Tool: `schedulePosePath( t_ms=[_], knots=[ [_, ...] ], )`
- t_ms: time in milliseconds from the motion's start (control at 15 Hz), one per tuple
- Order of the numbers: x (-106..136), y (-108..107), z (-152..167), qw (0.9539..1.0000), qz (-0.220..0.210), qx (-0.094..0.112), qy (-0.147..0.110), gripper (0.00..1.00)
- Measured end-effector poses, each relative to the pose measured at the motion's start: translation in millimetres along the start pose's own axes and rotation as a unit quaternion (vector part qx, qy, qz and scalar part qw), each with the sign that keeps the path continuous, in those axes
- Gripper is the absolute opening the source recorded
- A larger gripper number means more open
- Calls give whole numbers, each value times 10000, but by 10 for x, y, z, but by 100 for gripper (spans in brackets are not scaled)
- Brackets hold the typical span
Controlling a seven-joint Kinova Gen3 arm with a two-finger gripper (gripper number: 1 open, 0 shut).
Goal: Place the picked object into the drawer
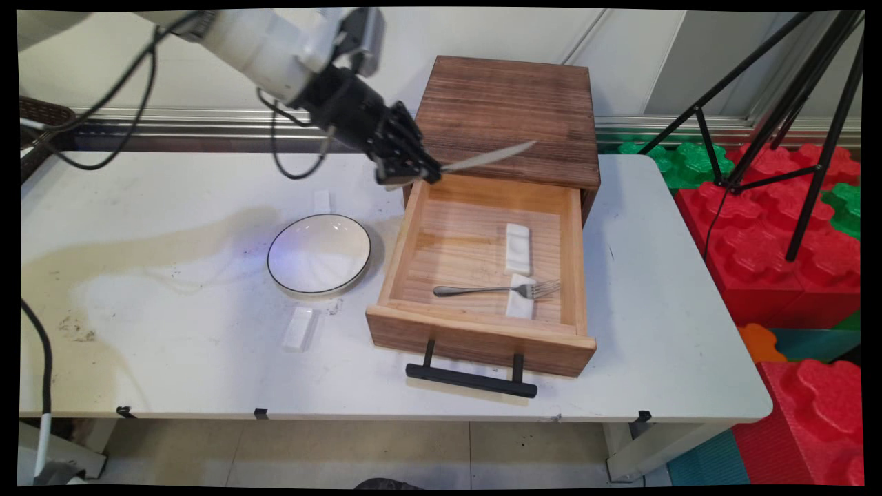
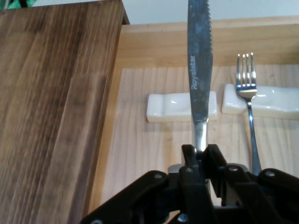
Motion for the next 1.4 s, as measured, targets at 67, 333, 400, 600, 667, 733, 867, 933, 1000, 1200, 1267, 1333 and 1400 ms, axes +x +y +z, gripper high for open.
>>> schedulePosePath(
  t_ms=[67,333,400,600,667,733,867,933,1000,1200,1267,1333,1400],
  knots=[
    [39,-7,109,10000,6,-14,-21,0],
    [145,-17,467,9999,73,-97,-105,0],
    [159,-17,527,9998,85,-116,-126,0],
    [186,-8,750,9996,92,-186,-205,0],
    [193,-5,839,9994,96,-213,-236,0],
    [193,-6,922,9993,100,-235,-273,0],
    [177,-15,1058,9991,107,-253,-332,0],
    [169,-24,1127,9990,117,-260,-351,0],
    [158,-32,1194,9989,137,-268,-371,0],
    [107,-51,1354,9984,180,-299,-450,0],
    [73,-56,1410,9981,191,-310,-497,0],
    [49,-62,1450,9979,199,-315,-532,0],
    [26,-65,1486,9977,209,-323,-562,0]
  ],
)
